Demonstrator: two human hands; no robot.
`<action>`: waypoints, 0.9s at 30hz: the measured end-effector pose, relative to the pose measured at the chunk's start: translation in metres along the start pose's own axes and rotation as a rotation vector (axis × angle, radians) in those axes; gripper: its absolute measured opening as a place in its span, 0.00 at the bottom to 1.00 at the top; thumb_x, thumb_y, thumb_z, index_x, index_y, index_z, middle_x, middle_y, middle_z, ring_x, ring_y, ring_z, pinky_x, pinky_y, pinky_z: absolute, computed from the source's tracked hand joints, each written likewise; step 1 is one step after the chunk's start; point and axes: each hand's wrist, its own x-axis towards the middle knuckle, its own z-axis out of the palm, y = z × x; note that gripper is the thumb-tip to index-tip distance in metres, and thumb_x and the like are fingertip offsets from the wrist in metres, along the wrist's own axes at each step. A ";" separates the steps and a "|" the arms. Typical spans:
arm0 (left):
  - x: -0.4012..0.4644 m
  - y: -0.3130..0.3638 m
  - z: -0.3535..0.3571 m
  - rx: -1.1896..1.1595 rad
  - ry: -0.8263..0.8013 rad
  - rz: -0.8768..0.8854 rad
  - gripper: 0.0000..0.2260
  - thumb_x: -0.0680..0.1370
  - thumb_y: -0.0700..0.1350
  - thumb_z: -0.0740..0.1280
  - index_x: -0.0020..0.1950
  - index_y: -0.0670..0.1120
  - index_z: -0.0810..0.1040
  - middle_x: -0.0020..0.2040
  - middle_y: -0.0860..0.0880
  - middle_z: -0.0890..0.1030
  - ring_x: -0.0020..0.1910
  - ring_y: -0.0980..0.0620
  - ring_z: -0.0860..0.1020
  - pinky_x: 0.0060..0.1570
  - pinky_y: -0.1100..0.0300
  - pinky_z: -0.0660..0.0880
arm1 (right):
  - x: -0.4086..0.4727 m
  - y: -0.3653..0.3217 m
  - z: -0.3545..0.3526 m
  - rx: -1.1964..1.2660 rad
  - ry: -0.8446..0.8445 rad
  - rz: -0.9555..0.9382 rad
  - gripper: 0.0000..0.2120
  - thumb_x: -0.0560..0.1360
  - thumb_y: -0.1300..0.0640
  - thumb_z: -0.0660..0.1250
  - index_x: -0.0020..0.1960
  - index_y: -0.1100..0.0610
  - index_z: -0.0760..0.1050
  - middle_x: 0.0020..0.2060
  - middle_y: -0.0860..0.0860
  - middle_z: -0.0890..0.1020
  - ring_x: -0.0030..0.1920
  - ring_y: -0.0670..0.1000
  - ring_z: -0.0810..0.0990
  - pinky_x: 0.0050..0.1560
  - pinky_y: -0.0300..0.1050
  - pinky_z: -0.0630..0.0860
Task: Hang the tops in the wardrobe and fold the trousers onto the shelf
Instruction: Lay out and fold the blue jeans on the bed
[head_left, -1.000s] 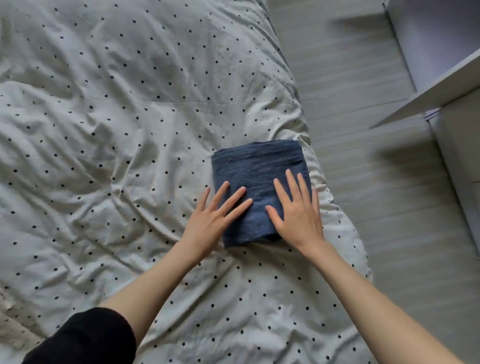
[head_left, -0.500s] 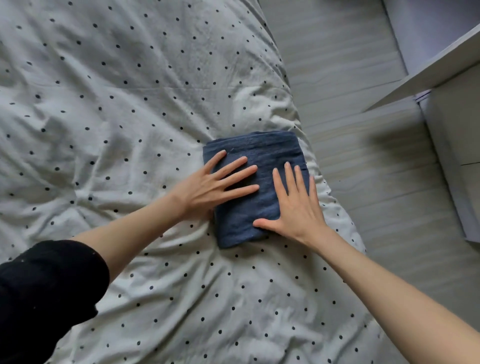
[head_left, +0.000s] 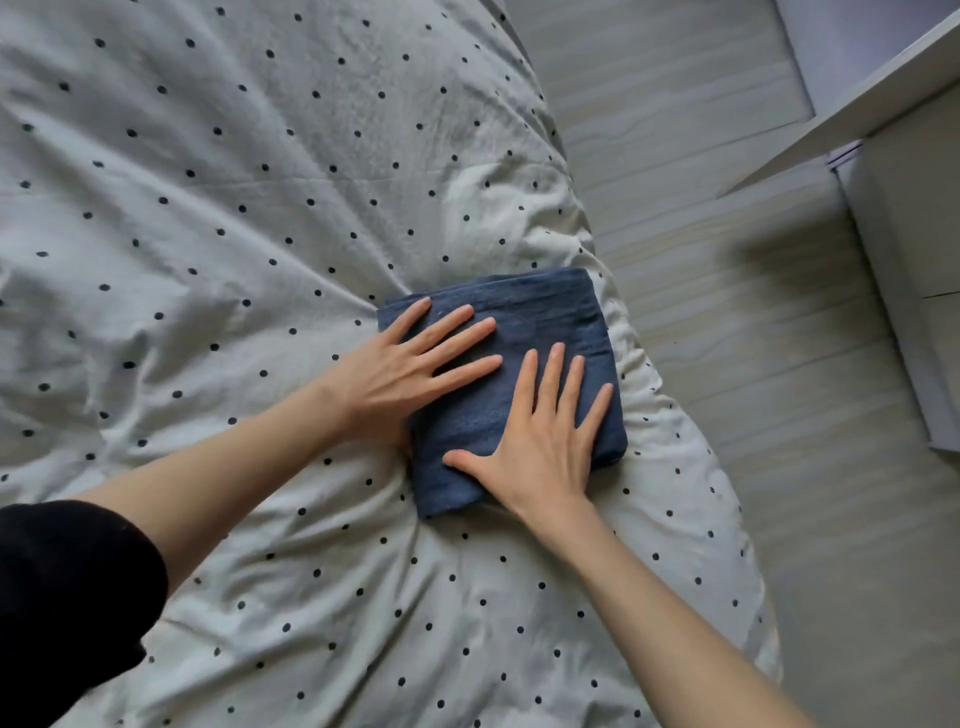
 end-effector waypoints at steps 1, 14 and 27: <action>-0.001 0.004 0.003 0.005 0.010 -0.018 0.52 0.64 0.54 0.72 0.75 0.51 0.37 0.75 0.42 0.40 0.74 0.41 0.42 0.71 0.39 0.46 | -0.003 -0.004 0.003 0.003 0.011 0.020 0.65 0.58 0.23 0.62 0.76 0.61 0.37 0.75 0.62 0.39 0.75 0.63 0.36 0.69 0.67 0.31; 0.036 -0.011 0.002 0.017 -0.022 0.150 0.51 0.65 0.63 0.71 0.77 0.54 0.42 0.78 0.44 0.47 0.76 0.40 0.47 0.70 0.40 0.37 | 0.044 0.053 0.008 0.010 -0.237 -0.184 0.65 0.56 0.19 0.52 0.76 0.58 0.33 0.76 0.58 0.37 0.75 0.56 0.35 0.70 0.62 0.32; 0.013 0.019 -0.010 0.022 0.248 0.037 0.18 0.76 0.40 0.55 0.58 0.47 0.81 0.59 0.42 0.80 0.57 0.39 0.79 0.54 0.37 0.74 | -0.019 -0.005 0.023 0.141 0.011 0.118 0.65 0.57 0.22 0.61 0.77 0.59 0.37 0.76 0.59 0.39 0.76 0.58 0.36 0.70 0.63 0.32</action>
